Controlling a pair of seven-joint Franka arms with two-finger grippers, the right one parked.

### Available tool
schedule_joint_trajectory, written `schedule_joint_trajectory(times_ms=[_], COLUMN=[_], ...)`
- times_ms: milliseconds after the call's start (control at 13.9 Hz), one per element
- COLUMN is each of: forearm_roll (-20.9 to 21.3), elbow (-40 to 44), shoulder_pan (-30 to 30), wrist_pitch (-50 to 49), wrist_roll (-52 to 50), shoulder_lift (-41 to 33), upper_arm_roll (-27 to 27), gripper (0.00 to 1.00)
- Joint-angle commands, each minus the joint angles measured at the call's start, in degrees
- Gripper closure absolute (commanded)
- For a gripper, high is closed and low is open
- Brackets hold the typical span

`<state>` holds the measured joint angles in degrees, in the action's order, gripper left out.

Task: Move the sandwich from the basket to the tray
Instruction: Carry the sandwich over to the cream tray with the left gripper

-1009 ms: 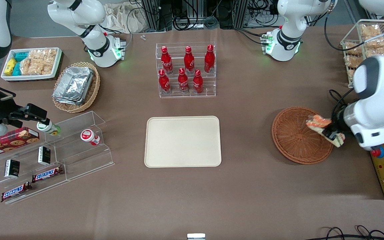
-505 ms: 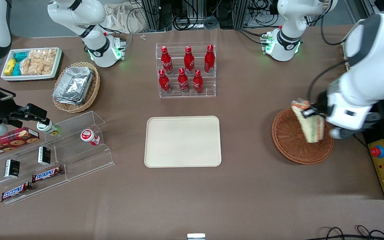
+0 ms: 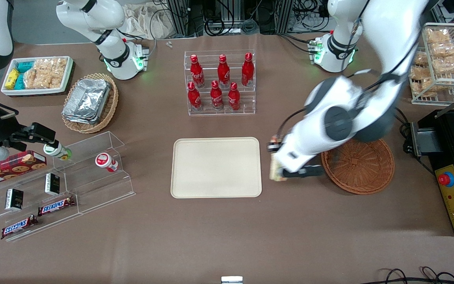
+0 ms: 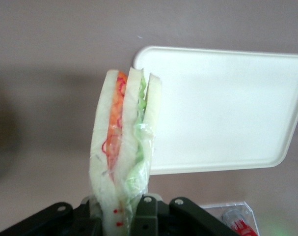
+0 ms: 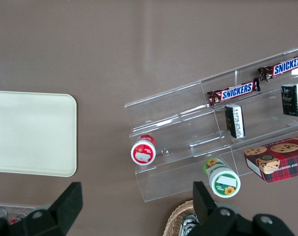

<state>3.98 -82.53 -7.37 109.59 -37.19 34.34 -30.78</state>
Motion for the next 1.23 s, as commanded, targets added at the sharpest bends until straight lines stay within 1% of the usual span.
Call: schedule_joint_trajectory(times_ms=[0, 72, 144, 216, 288, 360, 432, 649, 721, 793, 865, 937, 1081, 1153], forearm_roll=[7.2, 9.7, 10.7, 10.8, 11.6, 13.1, 13.7, 13.9, 13.9, 13.9, 13.9, 14.0, 16.0, 17.8], elbow=[2.4, 2.4, 2.4, 2.3, 2.3, 2.3, 2.4, 2.5, 2.5, 2.4, 2.4, 2.4, 2.3, 2.3], shoulder_pan=[-3.5, -4.4, -4.8, -4.8, -4.9, -6.6, -7.7, -8.5, -8.6, -8.6, -8.7, -8.8, -9.6, -9.8], wrist_pitch=[5.4, 7.6, 8.9, 9.3, 9.4, 9.5, 9.6, 10.7, 10.7, 10.7, 10.7, 10.7, 10.7, 10.7], wrist_roll=[-7.5, -9.1, -10.0, -11.5, -12.4, -13.0, -14.1, -15.1, -15.2, -15.3, -15.3, -15.3, -17.6, -19.0], shoulder_lift=[6.9, 8.0, 9.8, 11.0, 11.3, 11.8, 12.5, 13.4, 13.5, 13.5, 13.6, 13.6, 13.9, 14.2], upper_arm_roll=[0.0, -0.1, 0.0, -0.1, -0.1, 0.0, 0.3, 1.1, 1.1, 1.1, 1.1, 1.1, 1.3, 1.3], gripper=[1.00, 0.99, 1.00, 0.97, 0.97, 0.97, 0.97, 0.97, 0.95, 0.86, 0.69, 0.49, 0.28, 0.22])
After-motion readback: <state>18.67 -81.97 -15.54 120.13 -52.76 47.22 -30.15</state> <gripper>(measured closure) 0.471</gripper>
